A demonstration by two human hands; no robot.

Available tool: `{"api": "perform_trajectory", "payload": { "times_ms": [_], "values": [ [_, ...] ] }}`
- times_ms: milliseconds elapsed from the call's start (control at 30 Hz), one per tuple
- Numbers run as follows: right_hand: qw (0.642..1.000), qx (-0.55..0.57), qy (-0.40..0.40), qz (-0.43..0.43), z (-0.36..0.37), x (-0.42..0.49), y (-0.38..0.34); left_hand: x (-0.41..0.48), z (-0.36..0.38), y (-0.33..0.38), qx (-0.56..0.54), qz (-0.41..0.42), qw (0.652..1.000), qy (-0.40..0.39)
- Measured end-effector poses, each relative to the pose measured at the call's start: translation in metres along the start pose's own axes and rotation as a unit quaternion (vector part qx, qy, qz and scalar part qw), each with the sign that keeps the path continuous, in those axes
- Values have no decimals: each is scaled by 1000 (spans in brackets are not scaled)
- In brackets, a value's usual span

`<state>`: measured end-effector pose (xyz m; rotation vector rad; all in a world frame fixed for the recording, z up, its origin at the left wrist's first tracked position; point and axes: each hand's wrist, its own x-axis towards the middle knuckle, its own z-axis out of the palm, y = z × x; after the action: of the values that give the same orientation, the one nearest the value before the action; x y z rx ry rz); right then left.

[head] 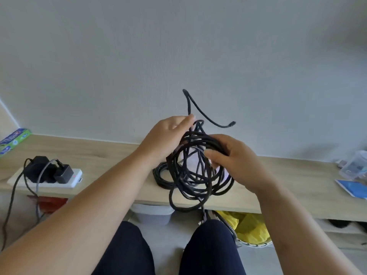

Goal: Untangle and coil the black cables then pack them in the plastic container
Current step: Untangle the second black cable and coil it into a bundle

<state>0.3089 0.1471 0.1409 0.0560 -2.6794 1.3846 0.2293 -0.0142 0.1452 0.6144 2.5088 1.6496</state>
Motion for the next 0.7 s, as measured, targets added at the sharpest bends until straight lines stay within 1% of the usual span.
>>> {"api": "perform_trajectory", "payload": {
  "times_ms": [67,100,133,200,267,333,400,467,500,567,600,667,700],
  "values": [
    [996,77,47,8,-5,1,5,-4,-10,-2,6,1,997,-78],
    [994,97,58,13,-7,2,7,-4,-13,-4,3,6,995,-104],
    [992,110,61,17,-8,4,9,-4,-14,-8,14,16,994,-111],
    [990,125,58,16,-8,5,11,-5,-12,-10,45,36,994,-94],
    [989,140,47,9,-5,5,13,-7,-10,-10,42,53,995,-76],
    [985,166,38,8,-4,5,15,-10,-8,-10,-12,64,995,-78],
    [984,177,27,4,-4,5,17,-13,-7,-11,-77,59,992,-87],
    [981,194,23,9,-4,6,17,-13,-3,-15,-92,57,992,-67],
    [978,208,29,20,-3,8,16,-13,-1,-17,-74,61,994,-45],
    [970,226,81,48,0,10,17,-10,5,-20,3,76,997,15],
    [967,214,129,57,1,12,19,-9,8,-21,35,77,995,50],
    [952,175,247,51,3,9,20,-6,10,-21,47,45,991,113],
    [942,163,292,24,3,6,20,-4,11,-21,28,14,991,133]
  ]
}}
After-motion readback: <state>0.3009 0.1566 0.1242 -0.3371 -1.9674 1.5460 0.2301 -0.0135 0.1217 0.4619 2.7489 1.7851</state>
